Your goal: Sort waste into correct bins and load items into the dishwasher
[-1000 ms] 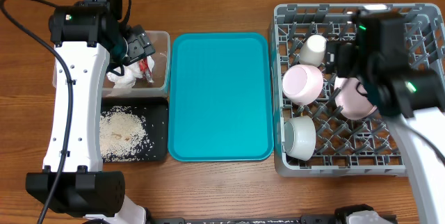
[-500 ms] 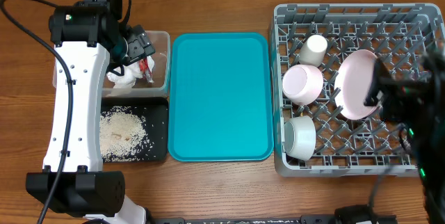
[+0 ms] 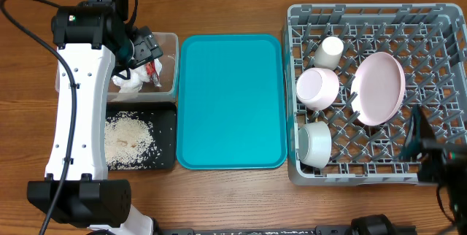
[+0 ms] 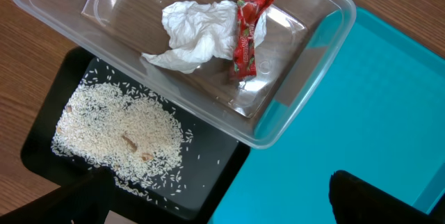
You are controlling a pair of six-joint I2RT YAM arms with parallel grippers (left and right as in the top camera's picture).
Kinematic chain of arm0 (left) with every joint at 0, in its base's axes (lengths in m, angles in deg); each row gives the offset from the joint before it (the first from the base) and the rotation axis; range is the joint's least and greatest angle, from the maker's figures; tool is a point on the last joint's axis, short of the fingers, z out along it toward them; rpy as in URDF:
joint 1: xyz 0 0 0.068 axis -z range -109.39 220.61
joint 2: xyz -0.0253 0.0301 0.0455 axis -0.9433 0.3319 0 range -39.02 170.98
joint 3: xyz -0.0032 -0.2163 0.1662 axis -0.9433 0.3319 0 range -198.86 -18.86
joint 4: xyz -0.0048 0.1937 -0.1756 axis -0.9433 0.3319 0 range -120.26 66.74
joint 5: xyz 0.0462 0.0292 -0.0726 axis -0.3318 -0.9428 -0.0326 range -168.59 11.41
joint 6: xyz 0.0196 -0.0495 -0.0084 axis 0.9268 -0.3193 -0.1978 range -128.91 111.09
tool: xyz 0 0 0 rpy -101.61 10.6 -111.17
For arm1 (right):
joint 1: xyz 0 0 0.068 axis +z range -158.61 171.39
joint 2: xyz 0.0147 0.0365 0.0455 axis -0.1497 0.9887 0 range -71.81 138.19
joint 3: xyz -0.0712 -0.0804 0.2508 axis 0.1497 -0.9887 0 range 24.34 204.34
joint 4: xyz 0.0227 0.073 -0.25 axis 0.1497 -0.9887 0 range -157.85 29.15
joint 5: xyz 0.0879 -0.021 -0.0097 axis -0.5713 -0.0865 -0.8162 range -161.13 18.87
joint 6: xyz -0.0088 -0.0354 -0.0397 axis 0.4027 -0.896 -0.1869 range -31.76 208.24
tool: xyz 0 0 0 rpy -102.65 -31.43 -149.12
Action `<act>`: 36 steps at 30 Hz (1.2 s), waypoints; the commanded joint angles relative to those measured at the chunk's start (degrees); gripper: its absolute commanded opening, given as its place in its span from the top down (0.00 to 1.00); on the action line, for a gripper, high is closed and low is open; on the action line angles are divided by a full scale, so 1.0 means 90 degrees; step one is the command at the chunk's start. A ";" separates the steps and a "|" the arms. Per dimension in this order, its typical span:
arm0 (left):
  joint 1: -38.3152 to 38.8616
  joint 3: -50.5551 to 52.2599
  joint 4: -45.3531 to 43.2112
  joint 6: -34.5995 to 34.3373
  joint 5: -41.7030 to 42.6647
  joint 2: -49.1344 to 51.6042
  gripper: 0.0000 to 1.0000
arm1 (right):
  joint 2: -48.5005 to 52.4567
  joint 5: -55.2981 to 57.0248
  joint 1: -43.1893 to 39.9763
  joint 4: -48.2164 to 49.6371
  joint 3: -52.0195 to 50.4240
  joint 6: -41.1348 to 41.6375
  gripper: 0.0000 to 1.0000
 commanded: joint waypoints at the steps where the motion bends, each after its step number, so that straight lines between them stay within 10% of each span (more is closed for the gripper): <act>1: 0.0002 -0.0046 -0.0010 0.0010 -0.0061 -0.0012 0.00 | -0.0491 -0.0546 0.0002 -0.0015 -0.0063 0.0022 0.00; 36: 0.0002 -0.0046 -0.0010 0.0010 -0.0058 -0.0012 0.00 | -0.4029 -0.2093 -0.0010 0.8092 -0.8075 0.1241 0.00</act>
